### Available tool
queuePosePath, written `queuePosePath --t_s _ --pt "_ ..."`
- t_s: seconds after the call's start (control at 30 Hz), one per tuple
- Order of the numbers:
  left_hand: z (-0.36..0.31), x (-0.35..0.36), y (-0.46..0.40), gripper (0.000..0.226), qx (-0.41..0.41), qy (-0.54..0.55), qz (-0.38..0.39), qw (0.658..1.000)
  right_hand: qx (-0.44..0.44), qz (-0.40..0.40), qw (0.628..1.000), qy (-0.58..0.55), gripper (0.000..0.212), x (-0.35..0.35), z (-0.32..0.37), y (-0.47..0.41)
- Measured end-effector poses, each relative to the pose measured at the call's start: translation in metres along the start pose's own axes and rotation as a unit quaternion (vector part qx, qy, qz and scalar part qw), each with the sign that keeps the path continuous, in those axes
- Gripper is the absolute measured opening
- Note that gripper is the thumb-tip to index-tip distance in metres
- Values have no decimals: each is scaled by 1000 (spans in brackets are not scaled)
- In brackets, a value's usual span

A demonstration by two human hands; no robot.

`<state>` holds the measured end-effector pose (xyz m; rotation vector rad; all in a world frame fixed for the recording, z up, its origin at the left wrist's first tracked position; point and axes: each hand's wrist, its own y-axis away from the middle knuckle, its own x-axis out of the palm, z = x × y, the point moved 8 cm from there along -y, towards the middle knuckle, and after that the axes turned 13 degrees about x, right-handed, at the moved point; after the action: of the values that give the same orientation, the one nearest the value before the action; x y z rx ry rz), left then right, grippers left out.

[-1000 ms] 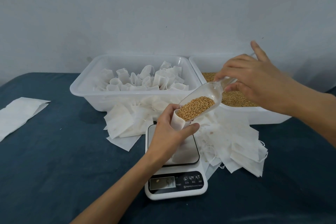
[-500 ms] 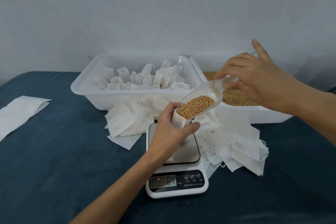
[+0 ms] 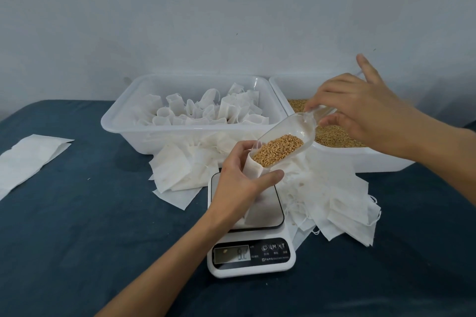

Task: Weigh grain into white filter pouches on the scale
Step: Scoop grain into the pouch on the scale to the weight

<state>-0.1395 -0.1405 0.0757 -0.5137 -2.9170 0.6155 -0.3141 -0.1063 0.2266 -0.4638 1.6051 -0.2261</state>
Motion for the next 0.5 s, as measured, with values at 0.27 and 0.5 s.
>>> queuePosePath --t_s 0.27,0.5 --pt "-1 -1 0 58 -1 -16 2 1000 -1 -2 1000 2 31 0 0 -1" --pt "1 0 1 57 -5 -18 4 1000 4 -4 1000 7 31 -1 0 0"
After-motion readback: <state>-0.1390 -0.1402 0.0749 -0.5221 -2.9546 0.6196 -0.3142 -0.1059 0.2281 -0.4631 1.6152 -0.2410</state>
